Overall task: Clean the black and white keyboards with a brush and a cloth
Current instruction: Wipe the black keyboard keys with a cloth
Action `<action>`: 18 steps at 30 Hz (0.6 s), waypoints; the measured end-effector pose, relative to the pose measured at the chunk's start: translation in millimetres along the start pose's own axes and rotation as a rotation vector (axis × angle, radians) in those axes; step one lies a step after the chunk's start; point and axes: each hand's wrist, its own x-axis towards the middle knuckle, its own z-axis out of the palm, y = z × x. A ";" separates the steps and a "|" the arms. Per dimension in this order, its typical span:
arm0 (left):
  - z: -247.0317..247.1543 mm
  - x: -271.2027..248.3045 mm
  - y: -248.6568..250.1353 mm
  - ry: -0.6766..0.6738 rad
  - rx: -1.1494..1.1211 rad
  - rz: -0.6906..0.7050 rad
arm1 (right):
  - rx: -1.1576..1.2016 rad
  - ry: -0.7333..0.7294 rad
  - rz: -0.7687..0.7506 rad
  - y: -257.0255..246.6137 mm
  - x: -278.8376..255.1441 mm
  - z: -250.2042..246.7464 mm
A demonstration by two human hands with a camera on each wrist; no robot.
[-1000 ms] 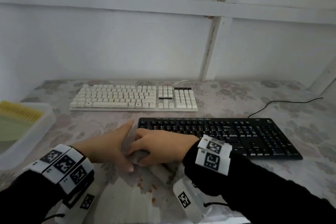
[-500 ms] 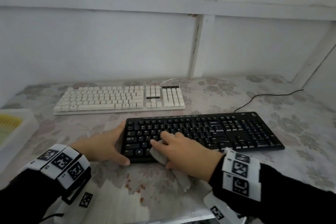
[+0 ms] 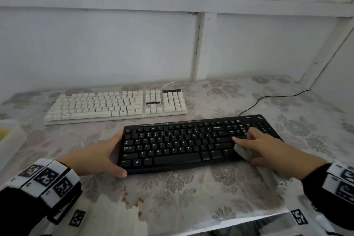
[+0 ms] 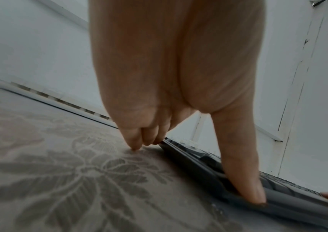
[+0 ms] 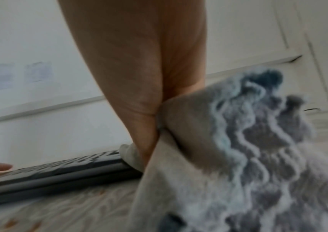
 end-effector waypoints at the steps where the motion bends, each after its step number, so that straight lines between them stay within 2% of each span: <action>1: 0.2 -0.4 0.8 0.000 -0.004 -0.010 | 0.001 -0.009 0.026 5.7 -2.1 0.3; 8: 0.0 -0.7 -4.0 0.013 0.004 -0.021 | 0.031 -0.015 0.196 50.4 -14.8 6.2; 15: 1.0 -2.8 1.5 0.037 -0.020 0.013 | 0.109 0.020 0.468 101.2 -18.2 0.8; 18: 2.1 -6.9 9.2 0.063 -0.041 0.041 | 0.210 0.000 0.467 97.1 -15.9 1.3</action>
